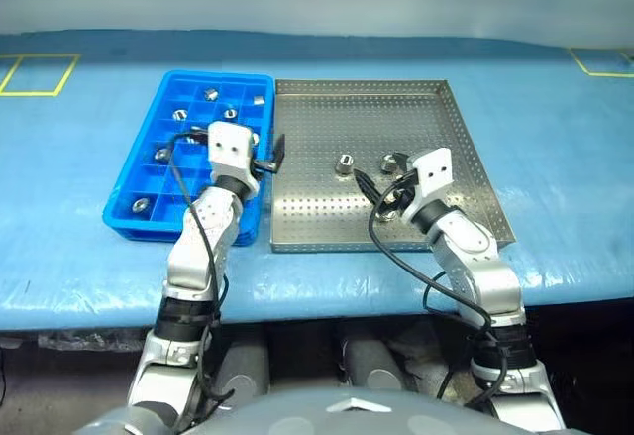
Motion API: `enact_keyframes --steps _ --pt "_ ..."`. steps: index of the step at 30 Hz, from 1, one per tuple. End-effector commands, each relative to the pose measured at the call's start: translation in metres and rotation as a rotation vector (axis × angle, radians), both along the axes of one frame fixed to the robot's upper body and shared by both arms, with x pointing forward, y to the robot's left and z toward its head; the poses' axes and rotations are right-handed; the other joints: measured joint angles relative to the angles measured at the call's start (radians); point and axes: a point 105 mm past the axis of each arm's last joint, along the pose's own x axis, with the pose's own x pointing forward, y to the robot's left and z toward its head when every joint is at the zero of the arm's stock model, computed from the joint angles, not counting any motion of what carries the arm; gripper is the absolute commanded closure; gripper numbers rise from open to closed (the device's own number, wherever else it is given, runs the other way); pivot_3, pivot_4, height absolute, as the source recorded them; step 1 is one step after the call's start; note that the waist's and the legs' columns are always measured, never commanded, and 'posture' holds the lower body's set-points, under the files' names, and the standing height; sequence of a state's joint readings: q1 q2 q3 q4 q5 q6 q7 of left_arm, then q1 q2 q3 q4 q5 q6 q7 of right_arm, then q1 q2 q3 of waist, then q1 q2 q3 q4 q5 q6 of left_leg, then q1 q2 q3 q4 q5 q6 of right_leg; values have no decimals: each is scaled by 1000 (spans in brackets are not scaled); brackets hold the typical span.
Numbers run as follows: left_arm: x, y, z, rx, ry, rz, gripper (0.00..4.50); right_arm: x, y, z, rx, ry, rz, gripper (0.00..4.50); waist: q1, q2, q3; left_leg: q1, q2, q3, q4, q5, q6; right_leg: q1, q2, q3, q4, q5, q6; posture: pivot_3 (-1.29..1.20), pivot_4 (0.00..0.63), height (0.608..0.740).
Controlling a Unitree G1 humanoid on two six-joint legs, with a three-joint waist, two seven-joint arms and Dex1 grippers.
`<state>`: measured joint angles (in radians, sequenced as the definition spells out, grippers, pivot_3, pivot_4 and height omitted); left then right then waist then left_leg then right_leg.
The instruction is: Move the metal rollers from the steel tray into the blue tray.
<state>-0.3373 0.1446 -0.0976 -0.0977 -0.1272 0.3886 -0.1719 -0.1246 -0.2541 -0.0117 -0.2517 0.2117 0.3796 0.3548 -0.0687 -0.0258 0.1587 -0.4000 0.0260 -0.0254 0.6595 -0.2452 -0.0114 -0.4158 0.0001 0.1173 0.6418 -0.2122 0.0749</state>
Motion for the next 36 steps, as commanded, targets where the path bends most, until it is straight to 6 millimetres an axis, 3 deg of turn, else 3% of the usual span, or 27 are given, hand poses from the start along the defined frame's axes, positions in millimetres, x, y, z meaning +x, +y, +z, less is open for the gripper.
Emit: enact_keyframes --steps 1,9,17,24,30,33,36 --pt "5 -16 4 12 4 -88 295 -5 -8 16 10 -63 -38 0 -14 0 0 0 0 0 0 0 0 0 0 0 0 0 0 -148 150 740" --pt "17 -36 -16 46 123 -217 295 -17 -21 15 -8 -62 -99 0 -82 1 0 0 0 1 0 0 0 0 0 1 0 0 1 -240 150 740" --pt "30 -41 -26 72 161 -230 295 -24 -25 11 -11 -53 -127 0 -143 1 0 0 0 0 0 0 0 0 0 1 0 2 5 -278 150 740" --pt "45 -36 -34 78 172 -158 295 -25 -24 11 -12 -54 -132 0 -181 1 0 0 0 0 0 0 0 0 0 2 0 3 6 -283 150 740" --pt "52 -27 -56 93 224 -62 295 -26 -23 10 -10 -51 -130 0 -200 1 0 1 0 0 -1 0 0 0 0 2 0 2 7 -287 150 740" --pt "50 -23 -65 92 256 -33 819 -26 -23 10 -8 -52 -132 0 -207 1 0 1 0 0 -2 0 0 0 0 2 0 2 7 -287 150 740" --pt "49 -24 -66 75 257 -40 1853 -26 -24 10 -8 -50 -134 0 -212 1 0 0 0 0 -3 0 0 0 0 2 0 2 8 -283 150 740"
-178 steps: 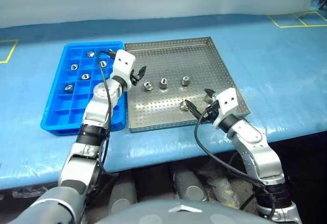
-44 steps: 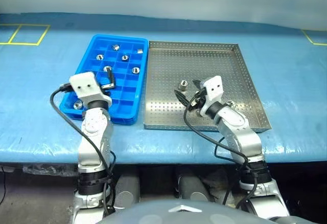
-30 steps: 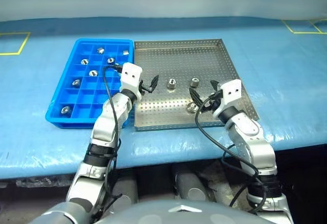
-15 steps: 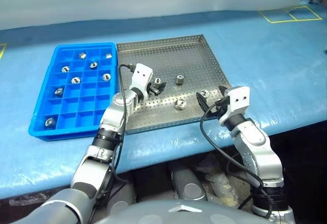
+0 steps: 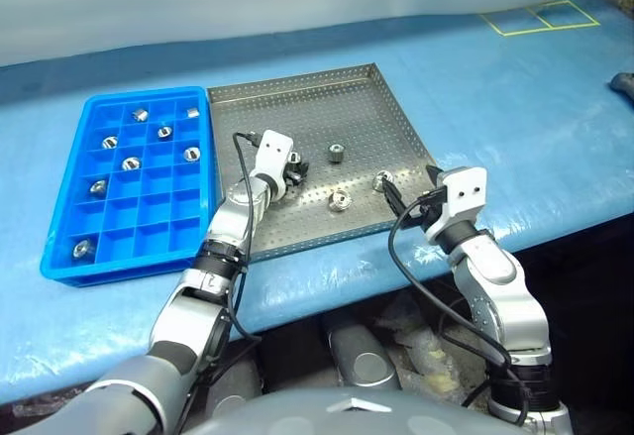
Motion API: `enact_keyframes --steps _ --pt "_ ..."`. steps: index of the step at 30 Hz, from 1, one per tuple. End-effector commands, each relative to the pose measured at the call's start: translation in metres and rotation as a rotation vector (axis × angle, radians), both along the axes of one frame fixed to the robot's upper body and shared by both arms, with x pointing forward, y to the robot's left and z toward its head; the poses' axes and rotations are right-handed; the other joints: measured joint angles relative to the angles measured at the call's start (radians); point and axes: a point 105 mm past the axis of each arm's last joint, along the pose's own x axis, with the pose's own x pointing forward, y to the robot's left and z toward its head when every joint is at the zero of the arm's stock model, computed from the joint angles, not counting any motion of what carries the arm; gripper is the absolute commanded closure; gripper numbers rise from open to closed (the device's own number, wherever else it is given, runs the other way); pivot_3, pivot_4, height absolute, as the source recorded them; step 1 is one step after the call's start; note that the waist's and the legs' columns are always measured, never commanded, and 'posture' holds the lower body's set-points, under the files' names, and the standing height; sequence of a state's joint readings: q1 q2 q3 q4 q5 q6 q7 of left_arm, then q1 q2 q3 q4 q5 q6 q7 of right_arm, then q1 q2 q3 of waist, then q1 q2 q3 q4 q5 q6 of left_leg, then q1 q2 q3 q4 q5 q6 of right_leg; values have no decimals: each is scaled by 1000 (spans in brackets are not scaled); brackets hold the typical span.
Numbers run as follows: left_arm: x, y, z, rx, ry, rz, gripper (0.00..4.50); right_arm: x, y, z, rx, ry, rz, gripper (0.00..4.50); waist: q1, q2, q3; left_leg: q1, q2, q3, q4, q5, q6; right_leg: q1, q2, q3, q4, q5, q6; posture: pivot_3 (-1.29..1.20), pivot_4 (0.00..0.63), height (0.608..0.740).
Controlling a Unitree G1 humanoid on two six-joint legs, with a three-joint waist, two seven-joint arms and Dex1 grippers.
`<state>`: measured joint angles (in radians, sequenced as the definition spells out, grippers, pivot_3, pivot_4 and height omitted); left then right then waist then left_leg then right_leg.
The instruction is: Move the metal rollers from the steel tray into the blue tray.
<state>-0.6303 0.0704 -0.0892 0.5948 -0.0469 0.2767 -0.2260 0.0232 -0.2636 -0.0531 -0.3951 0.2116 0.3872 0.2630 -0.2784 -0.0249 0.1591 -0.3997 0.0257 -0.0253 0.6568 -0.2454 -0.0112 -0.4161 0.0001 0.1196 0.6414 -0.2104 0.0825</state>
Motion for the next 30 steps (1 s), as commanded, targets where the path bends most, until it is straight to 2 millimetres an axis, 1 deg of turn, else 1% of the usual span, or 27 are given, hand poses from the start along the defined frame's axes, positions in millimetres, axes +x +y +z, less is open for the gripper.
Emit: enact_keyframes --steps 1,3,6,8,10,12,15,17,21,25,27,30 --pt "1 -2 6 -27 -25 -2 2147 -2 1 12 3 -45 3 0 -4 0 0 0 0 0 0 0 0 0 0 0 0 0 0 -280 150 740" --pt "0 -2 8 -39 -31 1 2776 -1 1 12 4 -44 4 0 -5 0 0 0 0 0 0 0 0 0 0 0 0 0 0 -280 150 740" --pt "0 -1 14 -77 -48 20 2784 -1 2 11 7 -43 5 0 -7 0 0 0 0 0 0 0 0 0 0 0 0 0 0 -277 150 740" --pt "0 5 25 -110 -108 80 2784 -1 3 10 9 -41 7 0 -7 0 0 0 0 0 -1 0 0 0 0 0 0 0 0 -269 150 740" --pt "2 24 46 -154 -220 235 2784 0 4 8 11 -35 12 0 -6 0 0 0 0 0 -1 0 0 0 0 0 0 0 0 -248 150 740" --pt "0 44 61 -201 -295 386 2784 1 6 7 13 -29 22 0 -3 0 0 0 0 0 -1 0 0 0 0 0 0 0 0 -228 150 740" --pt "-11 77 86 -206 -433 630 2784 4 10 5 12 -21 45 0 4 0 0 0 0 0 -1 0 0 0 0 1 0 0 0 -198 150 740" --pt "-20 93 93 -197 -475 760 2784 6 12 5 13 -21 57 0 16 0 0 1 0 0 -1 0 0 0 -1 1 0 0 0 -181 150 740" --pt "-34 119 100 -164 -526 916 2784 11 20 4 3 -15 97 0 50 0 0 1 -1 0 -1 0 0 0 -1 1 0 0 0 -146 150 740" --pt "-46 144 90 -138 -479 1070 2784 13 23 4 -1 -13 115 0 84 0 0 0 -1 0 -1 0 0 0 -1 0 0 0 0 -126 150 740" --pt "-51 150 84 -126 -452 1098 2784 14 23 4 -4 -10 121 0 101 0 0 0 -1 0 -1 0 0 0 -1 0 0 0 0 -124 150 740" --pt "-58 151 79 -126 -432 1105 2784 14 23 1 -11 0 124 0 119 0 0 0 -1 -1 -1 0 0 0 -1 0 0 0 0 -121 150 740"
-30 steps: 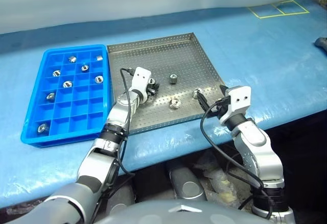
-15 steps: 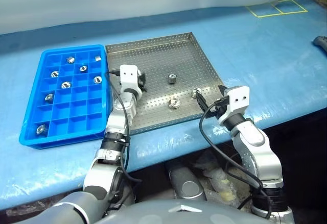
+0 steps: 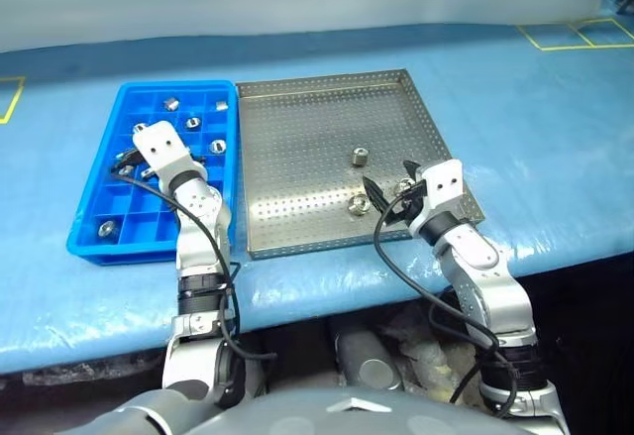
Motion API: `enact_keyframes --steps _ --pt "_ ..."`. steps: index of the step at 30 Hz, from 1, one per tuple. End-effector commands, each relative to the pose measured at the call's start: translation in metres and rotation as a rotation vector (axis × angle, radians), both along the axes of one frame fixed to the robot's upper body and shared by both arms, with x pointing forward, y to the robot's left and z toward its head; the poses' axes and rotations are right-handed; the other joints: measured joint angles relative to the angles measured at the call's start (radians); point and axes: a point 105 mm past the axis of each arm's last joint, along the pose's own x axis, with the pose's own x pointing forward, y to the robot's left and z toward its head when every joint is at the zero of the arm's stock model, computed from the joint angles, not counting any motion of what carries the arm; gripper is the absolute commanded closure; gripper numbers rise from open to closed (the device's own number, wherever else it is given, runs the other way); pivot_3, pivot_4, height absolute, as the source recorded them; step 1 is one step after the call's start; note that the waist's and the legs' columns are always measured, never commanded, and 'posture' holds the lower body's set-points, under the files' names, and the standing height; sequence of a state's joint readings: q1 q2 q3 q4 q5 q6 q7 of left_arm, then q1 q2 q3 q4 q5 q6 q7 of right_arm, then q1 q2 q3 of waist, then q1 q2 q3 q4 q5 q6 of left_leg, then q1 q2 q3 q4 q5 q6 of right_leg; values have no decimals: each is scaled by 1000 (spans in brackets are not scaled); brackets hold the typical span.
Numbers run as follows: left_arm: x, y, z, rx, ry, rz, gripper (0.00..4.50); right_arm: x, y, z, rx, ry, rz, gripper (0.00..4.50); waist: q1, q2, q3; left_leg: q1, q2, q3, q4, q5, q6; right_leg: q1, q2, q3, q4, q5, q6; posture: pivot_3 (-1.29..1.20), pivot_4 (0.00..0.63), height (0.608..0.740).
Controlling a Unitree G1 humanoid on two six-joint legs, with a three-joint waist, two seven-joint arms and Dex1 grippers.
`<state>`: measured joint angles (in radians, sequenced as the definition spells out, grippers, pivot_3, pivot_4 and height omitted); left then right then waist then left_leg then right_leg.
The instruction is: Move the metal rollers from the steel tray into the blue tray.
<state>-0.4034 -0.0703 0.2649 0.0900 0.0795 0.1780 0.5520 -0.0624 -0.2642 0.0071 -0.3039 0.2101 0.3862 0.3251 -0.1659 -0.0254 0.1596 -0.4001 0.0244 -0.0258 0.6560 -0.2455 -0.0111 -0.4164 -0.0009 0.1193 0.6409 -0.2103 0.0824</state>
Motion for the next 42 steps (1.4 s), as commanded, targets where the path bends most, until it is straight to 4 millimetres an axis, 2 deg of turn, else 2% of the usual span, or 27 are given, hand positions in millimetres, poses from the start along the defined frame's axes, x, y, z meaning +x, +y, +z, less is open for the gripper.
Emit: enact_keyframes --steps 1,11,18,25,30,33,37,42 --pt "-10 0 14 10 -45 11 2784 1 -2 5 -13 -22 3 0 12 0 0 0 0 0 0 0 0 0 -1 0 0 0 0 -118 150 740" --pt "-26 -10 -6 -30 37 -10 2784 3 -2 6 -15 -25 6 0 37 0 0 0 0 0 2 0 0 0 -1 0 1 0 0 -110 150 740" --pt "-31 -8 -20 -60 103 33 2784 3 -3 6 -21 -24 5 0 42 0 0 0 0 0 2 0 0 0 -1 0 1 0 0 -112 150 740" --pt "-32 -11 -26 -95 125 18 2784 1 -5 5 -26 -22 -1 0 42 0 0 0 0 0 2 0 0 0 -1 0 1 0 0 -112 150 740" --pt "-31 -16 -26 -104 134 -8 1190 1 -6 6 -27 -25 -3 0 43 0 0 0 0 0 2 0 0 0 -1 0 1 0 0 -112 150 740" --pt "-23 -28 -17 -116 61 -159 182 2 -6 7 -13 -29 -4 0 42 0 0 0 0 0 2 0 0 0 -1 0 1 0 0 -124 150 740" --pt "-14 -52 7 -118 -90 -466 182 2 -6 11 12 -30 4 0 41 0 0 0 0 1 2 0 0 0 -1 0 1 0 0 -124 150 740" --pt "-13 -83 29 6 -166 -784 182 -1 -4 14 16 -15 50 0 38 0 0 0 0 1 3 0 0 0 0 0 1 0 -1 -120 150 740"
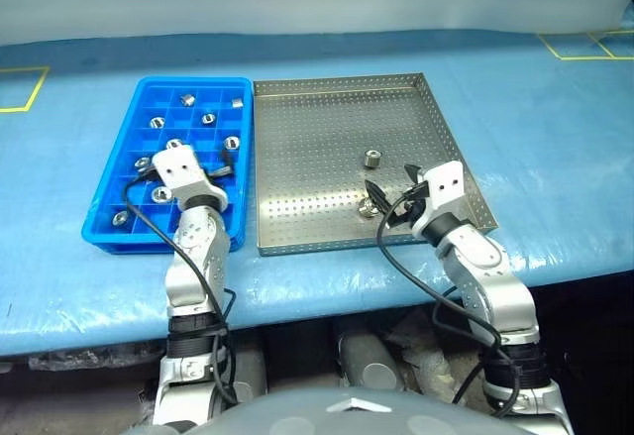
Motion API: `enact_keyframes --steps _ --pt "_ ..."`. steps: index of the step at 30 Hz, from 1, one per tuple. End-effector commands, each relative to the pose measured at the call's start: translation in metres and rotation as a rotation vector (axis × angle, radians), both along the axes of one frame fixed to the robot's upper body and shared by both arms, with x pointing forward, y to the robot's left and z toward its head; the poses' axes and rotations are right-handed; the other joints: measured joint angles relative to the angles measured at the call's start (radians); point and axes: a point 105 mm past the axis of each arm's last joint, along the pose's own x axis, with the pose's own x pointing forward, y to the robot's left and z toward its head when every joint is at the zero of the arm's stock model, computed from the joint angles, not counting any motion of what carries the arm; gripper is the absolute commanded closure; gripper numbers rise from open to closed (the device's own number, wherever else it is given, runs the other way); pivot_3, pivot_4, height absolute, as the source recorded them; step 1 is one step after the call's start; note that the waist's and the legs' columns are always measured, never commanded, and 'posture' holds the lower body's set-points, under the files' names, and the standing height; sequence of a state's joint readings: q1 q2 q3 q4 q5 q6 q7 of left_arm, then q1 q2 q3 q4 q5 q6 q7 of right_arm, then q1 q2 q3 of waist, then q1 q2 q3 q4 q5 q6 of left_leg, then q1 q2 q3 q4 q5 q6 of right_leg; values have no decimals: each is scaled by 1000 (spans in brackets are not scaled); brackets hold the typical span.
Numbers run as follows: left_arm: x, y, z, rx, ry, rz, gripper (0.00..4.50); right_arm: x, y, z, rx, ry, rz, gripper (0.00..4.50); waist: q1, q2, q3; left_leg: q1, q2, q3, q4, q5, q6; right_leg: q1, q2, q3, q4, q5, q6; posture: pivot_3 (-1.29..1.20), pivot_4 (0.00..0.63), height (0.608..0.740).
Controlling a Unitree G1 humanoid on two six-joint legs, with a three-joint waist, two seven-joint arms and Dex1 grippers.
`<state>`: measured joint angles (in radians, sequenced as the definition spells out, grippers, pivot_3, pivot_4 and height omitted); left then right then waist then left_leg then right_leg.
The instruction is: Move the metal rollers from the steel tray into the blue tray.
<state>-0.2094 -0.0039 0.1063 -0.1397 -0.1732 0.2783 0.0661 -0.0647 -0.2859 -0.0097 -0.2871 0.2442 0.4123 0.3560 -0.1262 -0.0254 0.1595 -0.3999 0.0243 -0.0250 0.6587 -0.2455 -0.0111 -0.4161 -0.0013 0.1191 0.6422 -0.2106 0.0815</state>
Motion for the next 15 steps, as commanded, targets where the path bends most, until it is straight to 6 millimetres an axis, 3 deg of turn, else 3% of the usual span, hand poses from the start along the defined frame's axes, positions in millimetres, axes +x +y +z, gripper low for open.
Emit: enact_keyframes --steps 1,6,15 --pt "-4 -21 35 47 -157 -183 182 -2 2 19 7 -50 42 0 -4 0 0 0 0 0 0 0 0 0 0 0 0 0 -1 -120 150 740" --pt "-12 -46 35 164 -182 -404 182 -8 8 -2 -40 126 122 0 -7 0 0 1 0 0 0 0 0 0 0 0 0 0 0 -123 150 740" --pt "-27 -55 30 262 -195 -571 182 9 5 -18 -89 325 108 0 -3 1 0 1 1 1 1 0 0 0 0 1 1 -2 -4 -84 150 740"
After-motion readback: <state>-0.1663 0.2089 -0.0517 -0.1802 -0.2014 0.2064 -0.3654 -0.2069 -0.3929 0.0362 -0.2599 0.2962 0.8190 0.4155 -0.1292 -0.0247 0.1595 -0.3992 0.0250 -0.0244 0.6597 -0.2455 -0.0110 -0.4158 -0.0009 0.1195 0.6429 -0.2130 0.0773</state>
